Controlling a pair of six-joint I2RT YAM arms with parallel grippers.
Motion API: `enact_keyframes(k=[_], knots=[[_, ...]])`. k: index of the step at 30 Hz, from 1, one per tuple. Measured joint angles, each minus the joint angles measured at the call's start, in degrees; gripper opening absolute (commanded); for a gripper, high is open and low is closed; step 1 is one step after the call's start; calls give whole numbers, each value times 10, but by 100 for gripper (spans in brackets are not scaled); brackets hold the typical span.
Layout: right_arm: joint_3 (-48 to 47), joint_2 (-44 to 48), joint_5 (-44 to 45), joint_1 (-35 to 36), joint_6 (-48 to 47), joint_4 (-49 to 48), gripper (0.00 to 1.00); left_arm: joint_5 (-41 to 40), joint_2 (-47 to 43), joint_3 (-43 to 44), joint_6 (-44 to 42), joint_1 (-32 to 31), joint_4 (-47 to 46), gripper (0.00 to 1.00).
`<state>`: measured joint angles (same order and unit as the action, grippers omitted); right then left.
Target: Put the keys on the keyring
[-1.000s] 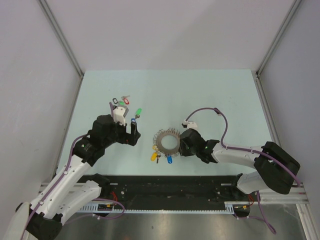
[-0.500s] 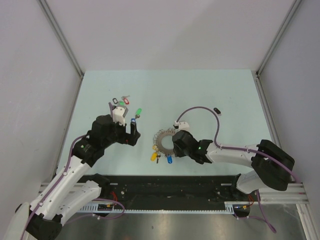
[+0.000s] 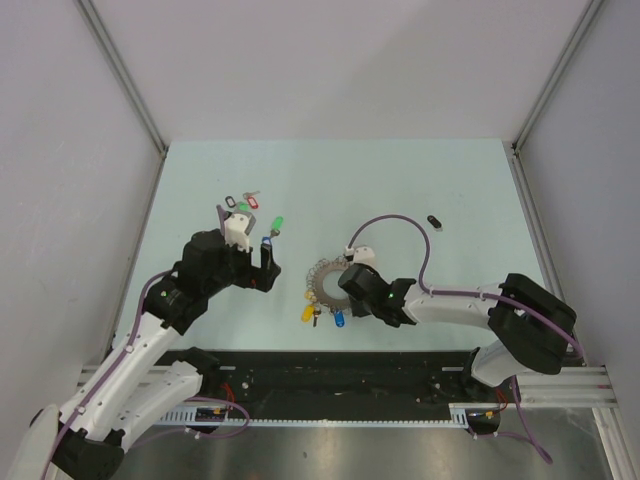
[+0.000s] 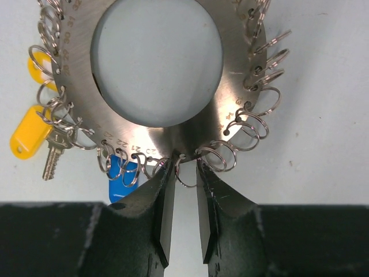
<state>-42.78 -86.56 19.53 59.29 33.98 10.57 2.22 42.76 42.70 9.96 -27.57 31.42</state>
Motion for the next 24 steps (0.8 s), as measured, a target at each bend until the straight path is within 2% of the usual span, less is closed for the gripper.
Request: enact_keyframes(k=[12, 16, 24], knots=[[0, -2, 19, 20, -4, 23, 25, 0, -1, 0, 0, 0, 0, 100], [0, -4, 24, 24, -11, 24, 30, 0, -1, 0, 0, 0, 0, 100], [-3, -10, 32, 27, -19, 26, 31, 0, -1, 0, 0, 0, 0, 100]])
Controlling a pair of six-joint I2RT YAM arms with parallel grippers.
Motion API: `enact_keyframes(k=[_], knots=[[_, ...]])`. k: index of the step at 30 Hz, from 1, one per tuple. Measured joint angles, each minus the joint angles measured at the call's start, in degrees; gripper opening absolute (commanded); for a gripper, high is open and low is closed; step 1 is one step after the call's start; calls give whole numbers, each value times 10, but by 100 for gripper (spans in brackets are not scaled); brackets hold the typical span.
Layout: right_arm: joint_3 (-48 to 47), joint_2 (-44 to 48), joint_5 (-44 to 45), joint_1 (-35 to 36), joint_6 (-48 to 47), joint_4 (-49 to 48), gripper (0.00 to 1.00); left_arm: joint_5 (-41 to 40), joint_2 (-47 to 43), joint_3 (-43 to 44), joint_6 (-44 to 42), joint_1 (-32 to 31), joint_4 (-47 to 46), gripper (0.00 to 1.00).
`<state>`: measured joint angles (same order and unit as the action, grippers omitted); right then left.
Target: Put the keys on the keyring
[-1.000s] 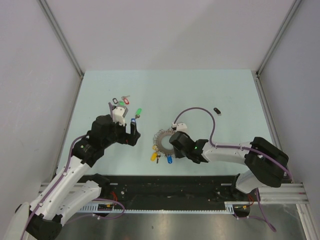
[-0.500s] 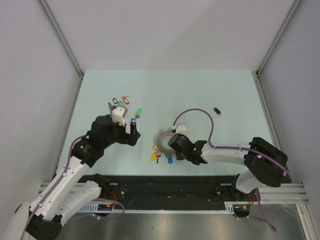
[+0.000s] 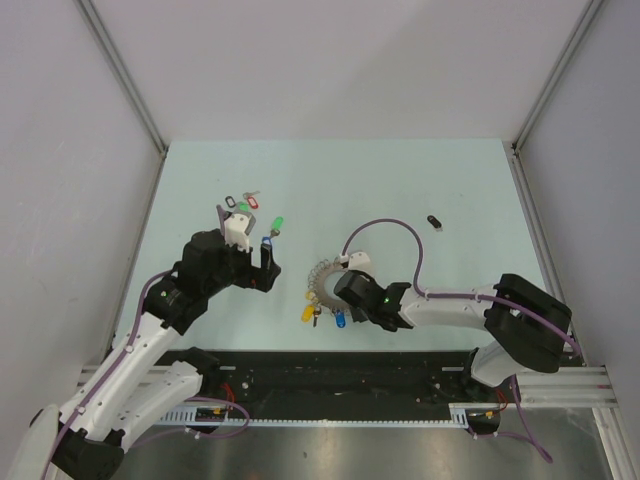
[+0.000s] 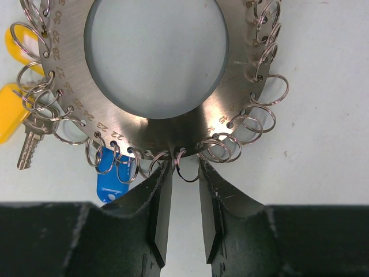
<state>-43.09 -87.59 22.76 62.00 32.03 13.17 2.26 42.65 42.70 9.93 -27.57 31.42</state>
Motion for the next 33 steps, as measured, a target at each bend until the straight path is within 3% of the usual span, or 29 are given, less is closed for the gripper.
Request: enact_keyframes(k=[10, 23, 33], knots=[[-2, -1, 7, 6, -3, 8, 31, 0, 0, 0, 0, 0, 0, 100], [-4, 11, 12, 8, -19, 29, 3, 26, 1, 0, -11, 0, -1, 100], [-34, 106, -43, -15, -103, 87, 0, 96, 11, 0, -54, 0, -45, 99]])
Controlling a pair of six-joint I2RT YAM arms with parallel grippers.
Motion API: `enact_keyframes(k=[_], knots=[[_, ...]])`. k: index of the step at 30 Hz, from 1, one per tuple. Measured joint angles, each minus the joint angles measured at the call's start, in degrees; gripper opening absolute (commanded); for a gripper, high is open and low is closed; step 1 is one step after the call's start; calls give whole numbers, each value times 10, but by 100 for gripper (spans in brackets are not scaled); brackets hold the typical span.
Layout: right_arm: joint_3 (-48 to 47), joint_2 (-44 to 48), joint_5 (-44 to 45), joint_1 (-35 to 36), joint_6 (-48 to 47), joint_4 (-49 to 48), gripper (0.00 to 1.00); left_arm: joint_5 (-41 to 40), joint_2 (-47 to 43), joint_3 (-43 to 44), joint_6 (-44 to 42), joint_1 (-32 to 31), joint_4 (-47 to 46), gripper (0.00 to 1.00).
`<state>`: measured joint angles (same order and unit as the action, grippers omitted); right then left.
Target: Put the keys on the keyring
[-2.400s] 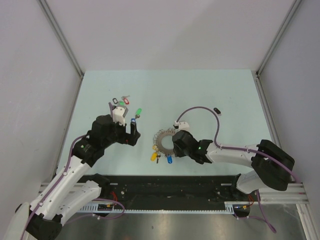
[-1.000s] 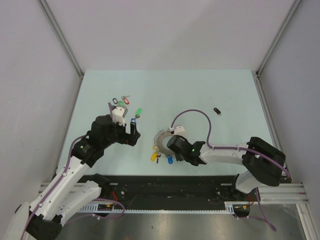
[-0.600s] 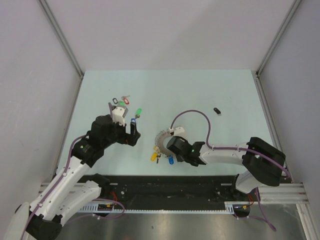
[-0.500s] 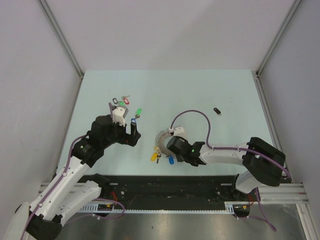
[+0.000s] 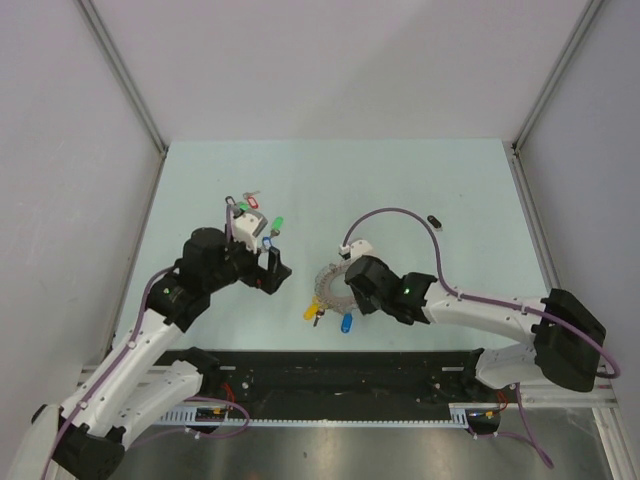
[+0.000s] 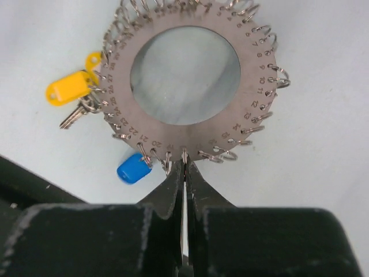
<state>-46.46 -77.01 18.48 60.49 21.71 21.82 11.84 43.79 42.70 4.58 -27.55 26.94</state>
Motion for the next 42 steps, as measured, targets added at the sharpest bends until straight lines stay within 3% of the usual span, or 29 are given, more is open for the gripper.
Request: enact_keyframes(k=[8, 13, 19, 30, 42], knots=[[-90, 53, -61, -16, -160, 58, 0, 113, 83, 52, -63, -9, -61, 93], [-112, 95, -100, -16, -268, 74, 0, 158, 130, 92, -130, -52, -97, 93], [-137, 139, -179, -35, -374, 89, 0, 243, 157, 97, -185, -63, -137, 86], [-156, 177, -345, -53, -461, 94, 0, 341, 155, 68, -212, -77, -223, 63], [-157, 176, -392, -68, -482, 96, 0, 358, 138, 57, -232, -136, -227, 40]])
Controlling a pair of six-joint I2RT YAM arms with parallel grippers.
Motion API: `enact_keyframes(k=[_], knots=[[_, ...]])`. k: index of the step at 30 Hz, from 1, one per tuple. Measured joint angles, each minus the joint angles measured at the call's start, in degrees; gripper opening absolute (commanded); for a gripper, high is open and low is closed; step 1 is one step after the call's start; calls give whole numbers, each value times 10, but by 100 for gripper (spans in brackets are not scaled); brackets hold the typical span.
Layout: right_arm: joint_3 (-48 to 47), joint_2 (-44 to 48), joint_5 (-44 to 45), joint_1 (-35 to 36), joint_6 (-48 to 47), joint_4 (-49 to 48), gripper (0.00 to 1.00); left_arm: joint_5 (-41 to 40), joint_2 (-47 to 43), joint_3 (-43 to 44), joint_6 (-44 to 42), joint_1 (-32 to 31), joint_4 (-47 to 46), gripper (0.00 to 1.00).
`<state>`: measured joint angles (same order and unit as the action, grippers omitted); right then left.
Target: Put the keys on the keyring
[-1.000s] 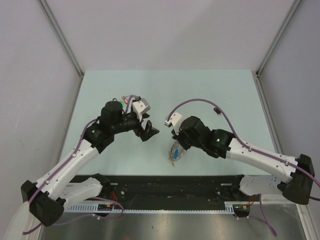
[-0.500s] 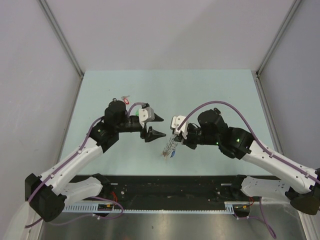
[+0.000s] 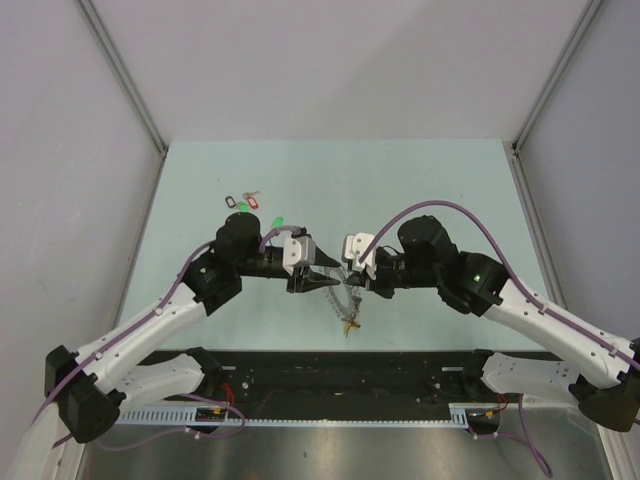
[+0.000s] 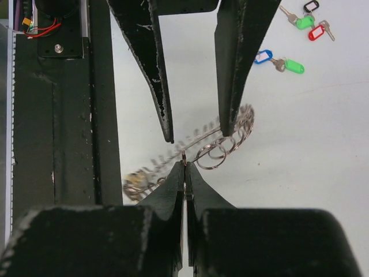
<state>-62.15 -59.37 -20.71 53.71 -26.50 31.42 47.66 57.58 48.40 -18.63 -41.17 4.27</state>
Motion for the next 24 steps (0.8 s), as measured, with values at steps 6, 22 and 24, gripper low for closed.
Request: enact_keyframes(k=[6, 22, 24], knots=[[0, -2, -10, -6, -1, -3, 0, -3, 2, 0, -10, -10, 5, 37], [0, -4, -30, -7, -2, -4, 0, -10, 26, 0, -19, -29, 28, 26], [0, -4, -32, -8, -2, -4, 0, -10, 27, 0, -20, -30, 28, 25]])
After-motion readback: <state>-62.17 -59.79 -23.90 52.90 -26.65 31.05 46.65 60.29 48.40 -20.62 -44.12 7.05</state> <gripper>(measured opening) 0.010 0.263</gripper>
